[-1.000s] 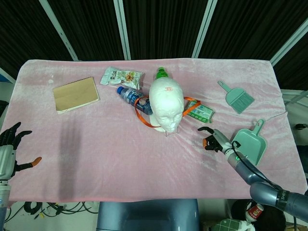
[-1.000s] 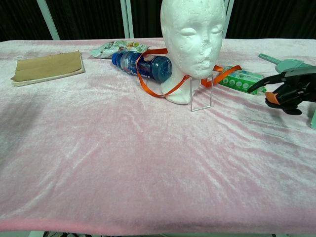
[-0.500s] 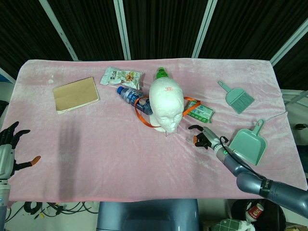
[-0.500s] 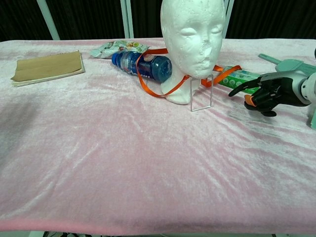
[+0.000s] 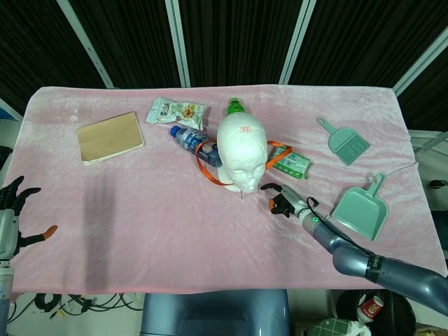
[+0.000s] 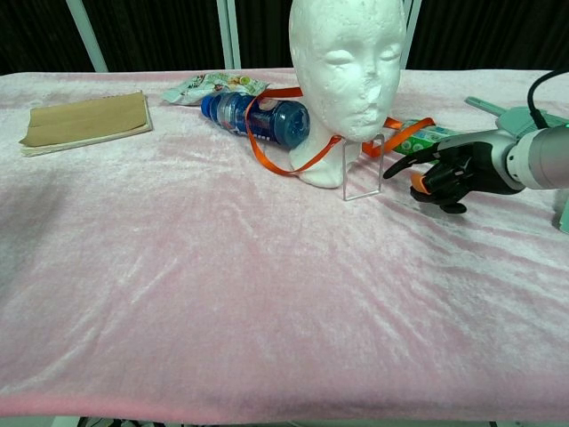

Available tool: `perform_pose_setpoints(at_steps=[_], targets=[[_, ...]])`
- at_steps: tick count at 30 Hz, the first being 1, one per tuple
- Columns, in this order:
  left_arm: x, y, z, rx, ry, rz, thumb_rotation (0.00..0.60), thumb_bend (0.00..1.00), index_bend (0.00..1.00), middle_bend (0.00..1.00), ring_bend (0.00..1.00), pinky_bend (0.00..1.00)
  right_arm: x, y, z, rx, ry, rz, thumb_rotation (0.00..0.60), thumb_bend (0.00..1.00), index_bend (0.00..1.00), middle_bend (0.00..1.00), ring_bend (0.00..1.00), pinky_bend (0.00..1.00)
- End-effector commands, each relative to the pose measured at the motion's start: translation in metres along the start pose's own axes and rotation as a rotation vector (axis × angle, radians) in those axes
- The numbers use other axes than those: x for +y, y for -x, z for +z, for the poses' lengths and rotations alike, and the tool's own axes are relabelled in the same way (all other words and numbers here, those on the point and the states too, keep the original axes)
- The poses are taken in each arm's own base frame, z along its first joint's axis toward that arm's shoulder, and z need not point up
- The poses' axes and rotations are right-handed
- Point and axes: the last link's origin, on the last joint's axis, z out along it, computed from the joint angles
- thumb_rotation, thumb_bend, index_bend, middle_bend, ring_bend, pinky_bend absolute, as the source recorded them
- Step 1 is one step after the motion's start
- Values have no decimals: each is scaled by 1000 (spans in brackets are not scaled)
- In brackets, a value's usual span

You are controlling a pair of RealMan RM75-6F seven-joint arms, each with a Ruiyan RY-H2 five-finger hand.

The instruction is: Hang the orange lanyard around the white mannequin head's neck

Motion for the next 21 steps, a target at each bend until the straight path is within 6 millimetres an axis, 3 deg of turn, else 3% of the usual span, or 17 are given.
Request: perform_pose_setpoints(at_steps=[1,13,21], targets=[[-1,0,0,3,-3,1,600,70,233,22,0,0,-6,3,2,-8,-12,-1,600,693,226,800,868,819],[-2,-1,1,8,-15,-1,600,70,233,21,0,0,-15,17,10,-35,-11,-31,600,693,269,800,868,819],[-1,0,2,14,-22,-15,600,70,242,21,0,0,-18,20,10,-37,-10,-30,600,693,490,803,872,819]])
